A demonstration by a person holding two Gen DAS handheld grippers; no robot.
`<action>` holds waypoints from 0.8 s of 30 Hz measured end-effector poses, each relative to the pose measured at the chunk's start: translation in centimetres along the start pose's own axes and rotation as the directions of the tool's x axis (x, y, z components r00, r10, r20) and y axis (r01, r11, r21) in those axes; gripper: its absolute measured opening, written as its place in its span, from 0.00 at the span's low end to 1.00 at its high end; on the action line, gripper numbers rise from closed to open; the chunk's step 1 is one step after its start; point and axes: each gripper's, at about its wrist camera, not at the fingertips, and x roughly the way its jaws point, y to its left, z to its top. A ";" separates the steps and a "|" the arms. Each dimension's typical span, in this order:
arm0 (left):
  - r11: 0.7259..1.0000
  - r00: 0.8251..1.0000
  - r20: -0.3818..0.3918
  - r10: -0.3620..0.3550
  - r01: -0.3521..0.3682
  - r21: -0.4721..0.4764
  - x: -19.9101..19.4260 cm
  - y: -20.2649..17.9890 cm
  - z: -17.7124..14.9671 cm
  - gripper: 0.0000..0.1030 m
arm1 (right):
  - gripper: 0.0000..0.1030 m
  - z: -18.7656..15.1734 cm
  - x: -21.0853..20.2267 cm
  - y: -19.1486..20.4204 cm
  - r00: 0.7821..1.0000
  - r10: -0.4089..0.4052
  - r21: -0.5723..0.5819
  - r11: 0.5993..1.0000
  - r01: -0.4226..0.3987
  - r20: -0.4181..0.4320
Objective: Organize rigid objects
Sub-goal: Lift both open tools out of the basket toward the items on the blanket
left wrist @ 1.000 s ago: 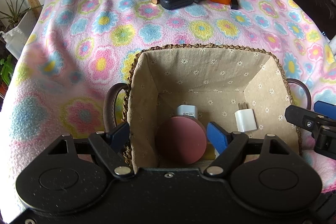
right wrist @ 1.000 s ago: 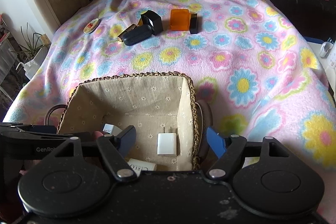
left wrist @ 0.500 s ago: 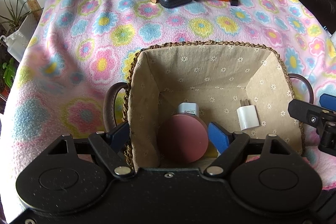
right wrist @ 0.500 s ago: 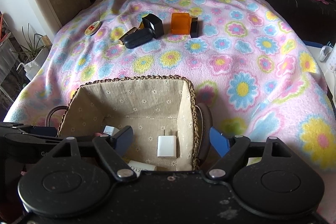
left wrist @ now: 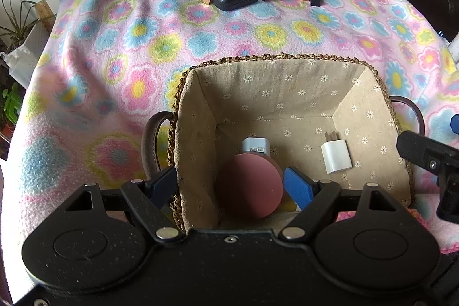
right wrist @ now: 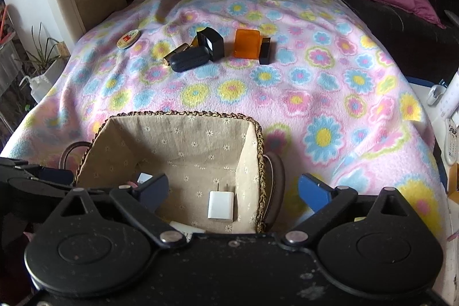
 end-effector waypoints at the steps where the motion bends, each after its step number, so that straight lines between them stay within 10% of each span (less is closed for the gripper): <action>1: 1.000 1.000 0.000 -0.003 0.003 -0.005 0.0 0.1 0.0 0.77 | 0.95 0.1 0.0 0.0 1.000 -0.003 -0.004 1.000 0.003 -0.005; 24: 0.999 0.997 0.075 0.002 -0.005 0.037 0.6 0.6 8.7 0.79 | 0.92 8.8 4.5 -2.4 0.998 0.053 0.060 0.997 -0.055 0.034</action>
